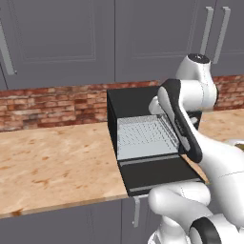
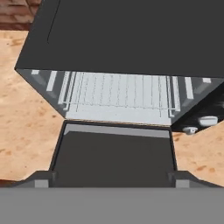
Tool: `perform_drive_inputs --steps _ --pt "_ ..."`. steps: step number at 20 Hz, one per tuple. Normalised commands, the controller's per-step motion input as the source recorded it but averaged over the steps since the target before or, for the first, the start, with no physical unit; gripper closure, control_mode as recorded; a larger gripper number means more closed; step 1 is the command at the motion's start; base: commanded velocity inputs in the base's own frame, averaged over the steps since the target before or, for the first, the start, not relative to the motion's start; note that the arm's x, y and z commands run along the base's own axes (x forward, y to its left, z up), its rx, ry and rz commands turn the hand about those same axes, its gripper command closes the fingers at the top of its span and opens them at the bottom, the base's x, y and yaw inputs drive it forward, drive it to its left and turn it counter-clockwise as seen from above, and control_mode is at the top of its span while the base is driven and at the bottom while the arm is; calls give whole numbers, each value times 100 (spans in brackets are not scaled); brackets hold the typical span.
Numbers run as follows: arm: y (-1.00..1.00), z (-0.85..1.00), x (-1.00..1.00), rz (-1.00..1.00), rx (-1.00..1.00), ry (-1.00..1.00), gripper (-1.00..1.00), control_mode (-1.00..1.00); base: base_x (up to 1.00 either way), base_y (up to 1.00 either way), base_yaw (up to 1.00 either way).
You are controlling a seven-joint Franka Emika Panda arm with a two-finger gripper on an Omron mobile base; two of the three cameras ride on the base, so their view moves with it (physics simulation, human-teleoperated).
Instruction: Pick up the bagel from the plate, place it on the toaster oven rack, close the door, and set the timer.
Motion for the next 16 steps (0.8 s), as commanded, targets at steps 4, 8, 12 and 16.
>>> perform_drive_inputs --steps 4,8,12,16 --pt "8 -14 -24 0 -6 -13 -100 -100 0 0 0" --pt "15 -22 -2 -1 -9 -9 -100 -100 0 0 0" --pt "8 -22 0 0 -6 0 -100 -100 0 0 0" --pt "8 -29 1 0 -5 0 -100 -100 0 0 0"
